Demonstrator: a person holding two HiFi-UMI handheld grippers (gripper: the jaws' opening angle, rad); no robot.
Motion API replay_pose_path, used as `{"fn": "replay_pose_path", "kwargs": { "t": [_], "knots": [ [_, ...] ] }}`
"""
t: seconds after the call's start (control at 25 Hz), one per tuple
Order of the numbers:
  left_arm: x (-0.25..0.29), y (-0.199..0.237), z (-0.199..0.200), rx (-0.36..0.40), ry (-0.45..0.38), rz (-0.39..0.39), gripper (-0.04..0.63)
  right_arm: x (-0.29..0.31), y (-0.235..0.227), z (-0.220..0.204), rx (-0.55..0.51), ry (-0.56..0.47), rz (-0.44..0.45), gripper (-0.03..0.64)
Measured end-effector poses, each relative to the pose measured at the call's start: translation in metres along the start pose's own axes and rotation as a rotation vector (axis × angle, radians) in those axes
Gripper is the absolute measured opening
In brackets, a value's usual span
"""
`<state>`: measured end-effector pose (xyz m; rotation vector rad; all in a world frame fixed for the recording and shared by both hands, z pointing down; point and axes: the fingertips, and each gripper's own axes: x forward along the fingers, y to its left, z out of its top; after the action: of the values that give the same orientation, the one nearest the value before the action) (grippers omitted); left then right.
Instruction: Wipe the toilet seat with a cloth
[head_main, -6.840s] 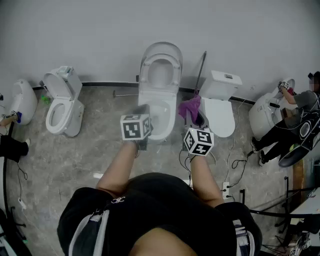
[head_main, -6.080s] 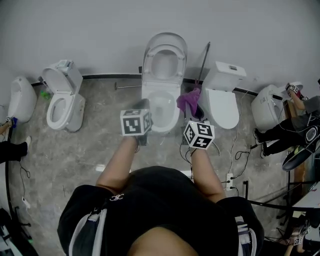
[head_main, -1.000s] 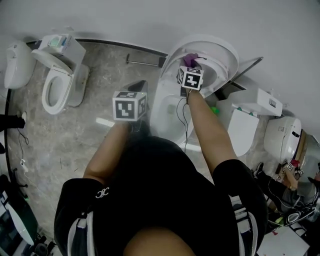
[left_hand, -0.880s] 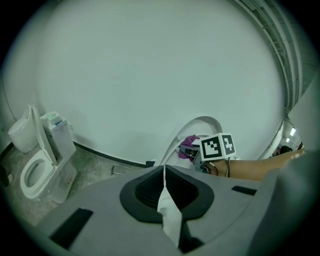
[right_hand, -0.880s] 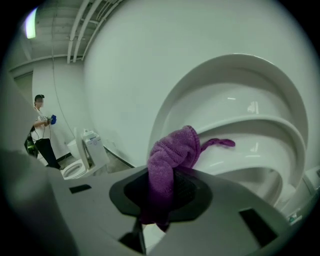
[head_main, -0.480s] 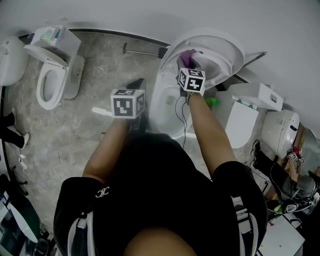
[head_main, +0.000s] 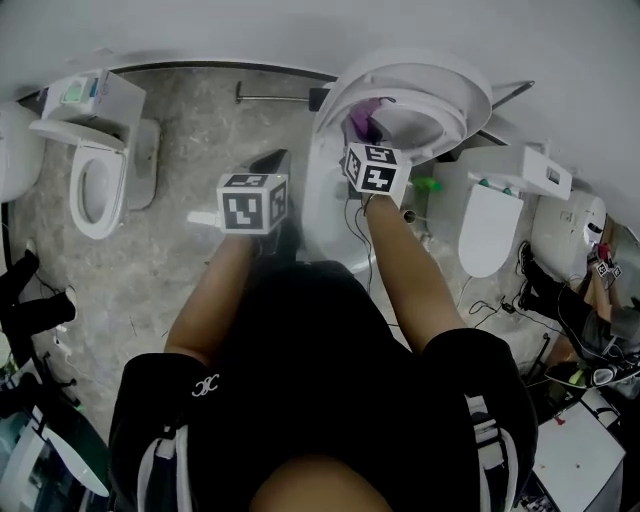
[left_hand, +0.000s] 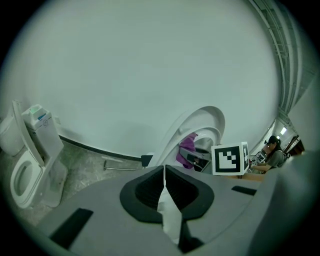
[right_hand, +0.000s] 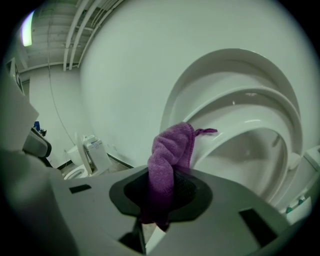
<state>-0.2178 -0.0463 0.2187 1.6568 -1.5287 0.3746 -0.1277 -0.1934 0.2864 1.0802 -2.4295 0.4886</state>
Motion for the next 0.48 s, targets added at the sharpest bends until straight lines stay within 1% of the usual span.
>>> {"fn": "replay_pose_path", "kwargs": {
  "t": [0.16, 0.24, 0.36, 0.48],
  "knots": [
    [0.015, 0.003, 0.002, 0.009, 0.029, -0.012, 0.009, 0.017, 0.001, -0.016, -0.014, 0.044, -0.003, 0.08],
    [0.022, 0.004, 0.003, 0.013, 0.04, -0.016, 0.009, 0.027, -0.005, -0.023, -0.01, 0.069, -0.022, 0.08],
    [0.032, 0.006, 0.005, 0.019, 0.056, -0.02, 0.009, 0.039, -0.014, -0.024, -0.011, 0.086, -0.071, 0.08],
    [0.04, 0.011, 0.004, 0.021, 0.072, -0.017, 0.009, 0.045, -0.017, -0.024, -0.012, 0.085, -0.141, 0.08]
  ]
}}
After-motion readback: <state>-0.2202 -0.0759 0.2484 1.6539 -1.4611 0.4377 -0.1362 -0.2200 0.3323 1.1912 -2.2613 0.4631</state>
